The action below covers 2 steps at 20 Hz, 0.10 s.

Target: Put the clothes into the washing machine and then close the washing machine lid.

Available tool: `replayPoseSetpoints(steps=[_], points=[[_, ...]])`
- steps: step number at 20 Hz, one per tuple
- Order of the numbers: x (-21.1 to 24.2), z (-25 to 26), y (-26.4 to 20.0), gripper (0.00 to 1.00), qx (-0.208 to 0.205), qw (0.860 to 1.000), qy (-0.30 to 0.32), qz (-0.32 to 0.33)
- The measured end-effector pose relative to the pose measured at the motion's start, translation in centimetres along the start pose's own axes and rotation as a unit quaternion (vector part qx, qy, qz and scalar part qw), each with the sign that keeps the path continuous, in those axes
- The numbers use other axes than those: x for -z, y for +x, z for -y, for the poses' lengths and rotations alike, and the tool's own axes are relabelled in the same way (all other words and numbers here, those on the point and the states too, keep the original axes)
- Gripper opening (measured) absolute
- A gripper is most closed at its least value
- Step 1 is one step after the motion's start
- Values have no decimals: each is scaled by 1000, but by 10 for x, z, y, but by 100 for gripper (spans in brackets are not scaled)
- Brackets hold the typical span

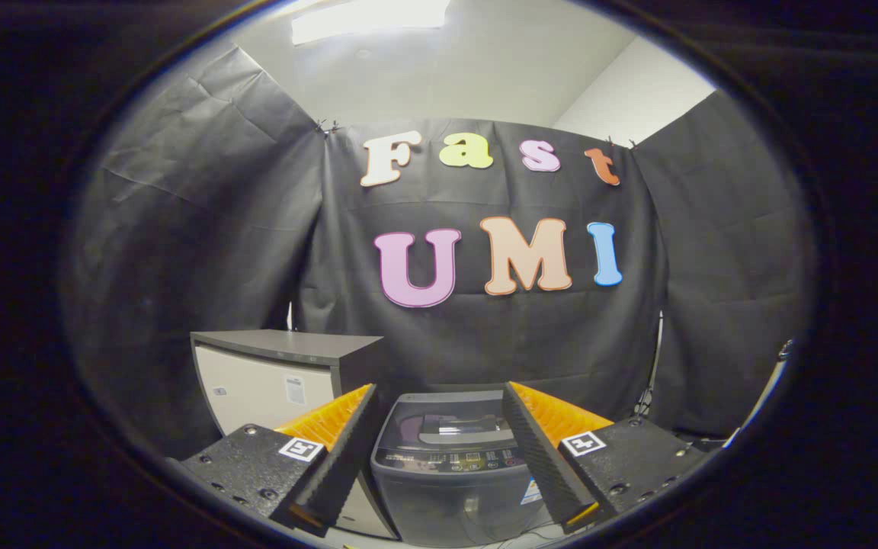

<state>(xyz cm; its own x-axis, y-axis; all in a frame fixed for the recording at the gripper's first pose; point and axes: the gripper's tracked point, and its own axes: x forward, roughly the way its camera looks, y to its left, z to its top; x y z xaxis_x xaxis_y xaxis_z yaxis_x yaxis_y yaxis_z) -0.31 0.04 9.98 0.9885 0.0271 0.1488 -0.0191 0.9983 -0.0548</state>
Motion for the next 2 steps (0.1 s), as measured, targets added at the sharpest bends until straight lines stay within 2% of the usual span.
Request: replayPoseSetpoints(steps=[2], points=[[1, 5, 2, 97, 2, 1000, -1, -3]])
